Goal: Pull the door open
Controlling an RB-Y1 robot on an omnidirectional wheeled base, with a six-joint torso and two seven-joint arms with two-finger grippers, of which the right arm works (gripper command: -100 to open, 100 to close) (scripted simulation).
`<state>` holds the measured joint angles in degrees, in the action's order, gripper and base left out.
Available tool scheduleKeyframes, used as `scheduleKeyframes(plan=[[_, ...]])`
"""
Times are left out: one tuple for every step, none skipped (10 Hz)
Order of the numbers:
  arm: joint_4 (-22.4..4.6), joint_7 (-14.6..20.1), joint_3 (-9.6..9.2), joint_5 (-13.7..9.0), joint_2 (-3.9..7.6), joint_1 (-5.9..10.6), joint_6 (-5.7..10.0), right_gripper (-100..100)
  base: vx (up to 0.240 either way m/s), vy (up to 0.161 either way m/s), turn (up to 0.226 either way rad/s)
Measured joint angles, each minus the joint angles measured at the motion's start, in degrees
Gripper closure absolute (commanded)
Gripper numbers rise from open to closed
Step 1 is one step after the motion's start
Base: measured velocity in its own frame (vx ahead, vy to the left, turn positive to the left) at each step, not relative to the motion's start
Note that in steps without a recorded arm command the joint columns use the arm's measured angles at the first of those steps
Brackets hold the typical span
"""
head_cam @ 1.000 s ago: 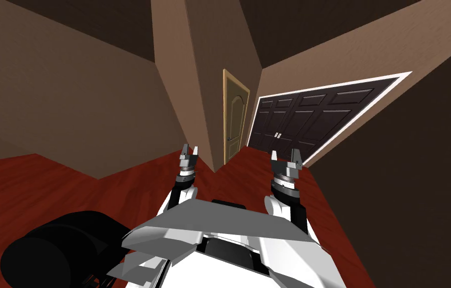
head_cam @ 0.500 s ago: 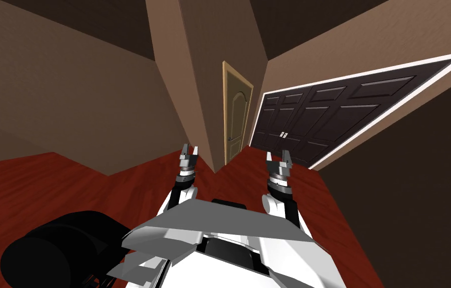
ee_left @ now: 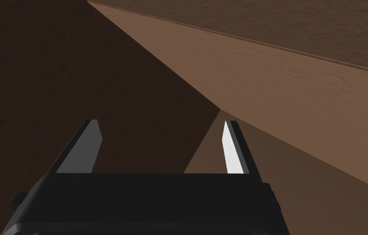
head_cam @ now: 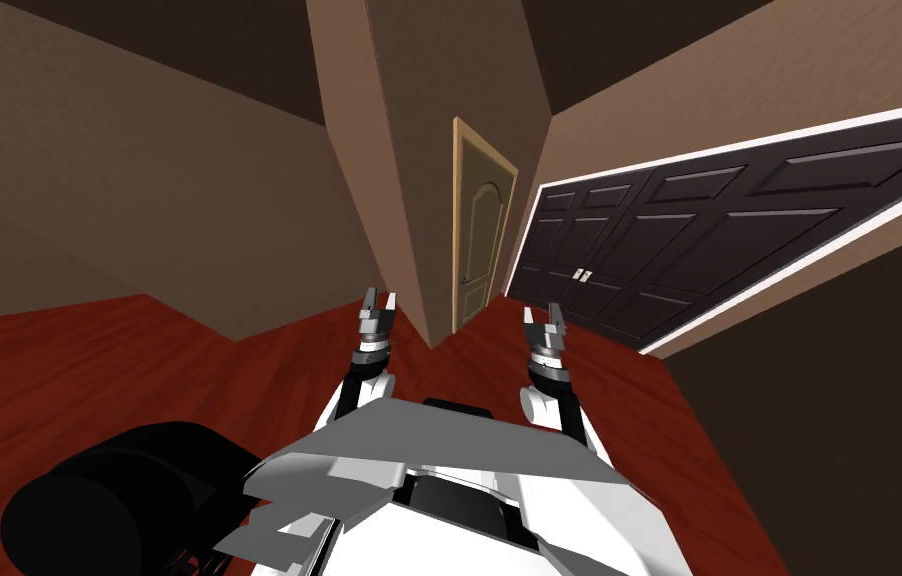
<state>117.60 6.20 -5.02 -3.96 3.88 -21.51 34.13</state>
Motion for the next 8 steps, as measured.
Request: scheduleKeyframes(plan=[[-1.05,0.16,-0.16,0.05,0.32,0.48,0.0,-100,0.095,-0.037,0.105],[-2.16,0.32,-0.27,0.06,0.68,0.99,0.05,-100,0.086,-0.04,0.109],[-3.19,0.52,-0.48,0.09,1.06,1.19,0.29,-100,0.076,-0.038,0.094],[-4.77,0.72,-0.58,0.11,1.43,1.78,0.73,-100,0.084,-0.036,0.121],[-6.05,0.84,-0.8,0.19,1.68,2.34,0.95,-100,0.087,-0.04,0.091],[-7.33,0.99,-0.94,0.22,2.02,2.9,1.11,-100,0.095,-0.043,0.128],[-8.32,1.2,-1.11,0.24,2.42,3.19,1.23,-100,0.103,-0.048,0.108],[-9.81,1.46,-1.19,0.23,2.86,3.73,1.55,-100,0.102,-0.056,0.11]])
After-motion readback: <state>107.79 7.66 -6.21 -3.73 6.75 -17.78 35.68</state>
